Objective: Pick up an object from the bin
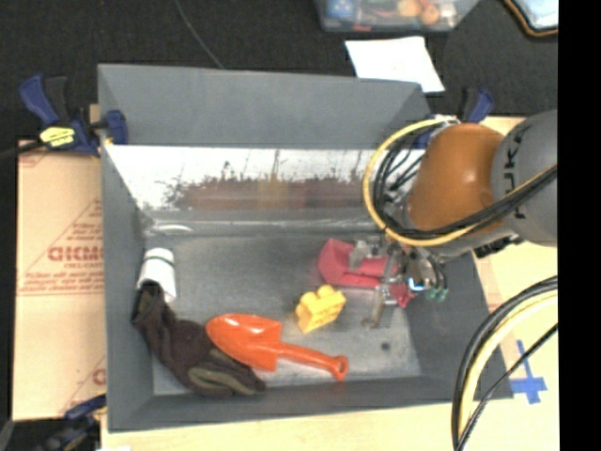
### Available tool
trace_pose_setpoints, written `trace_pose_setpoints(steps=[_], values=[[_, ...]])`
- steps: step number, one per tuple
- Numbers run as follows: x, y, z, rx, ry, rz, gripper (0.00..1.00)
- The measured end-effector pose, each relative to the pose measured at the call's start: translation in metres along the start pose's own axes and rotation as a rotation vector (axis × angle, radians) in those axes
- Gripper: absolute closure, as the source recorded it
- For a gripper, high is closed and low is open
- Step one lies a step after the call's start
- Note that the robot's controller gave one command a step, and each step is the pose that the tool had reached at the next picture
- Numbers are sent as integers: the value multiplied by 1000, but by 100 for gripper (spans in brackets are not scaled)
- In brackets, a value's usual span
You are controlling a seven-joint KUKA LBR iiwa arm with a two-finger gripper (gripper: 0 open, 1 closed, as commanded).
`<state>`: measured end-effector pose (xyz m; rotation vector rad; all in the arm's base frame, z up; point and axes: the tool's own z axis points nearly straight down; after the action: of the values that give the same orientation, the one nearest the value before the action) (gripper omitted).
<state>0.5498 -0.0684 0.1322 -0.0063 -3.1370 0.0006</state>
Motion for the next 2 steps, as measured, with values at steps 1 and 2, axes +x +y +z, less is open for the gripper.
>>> trace_pose_setpoints(steps=[1, 2], values=[[-1, 0, -4, 1, -6, -3, 0], [-48, -34, 60, 1, -17, 285, 0]])
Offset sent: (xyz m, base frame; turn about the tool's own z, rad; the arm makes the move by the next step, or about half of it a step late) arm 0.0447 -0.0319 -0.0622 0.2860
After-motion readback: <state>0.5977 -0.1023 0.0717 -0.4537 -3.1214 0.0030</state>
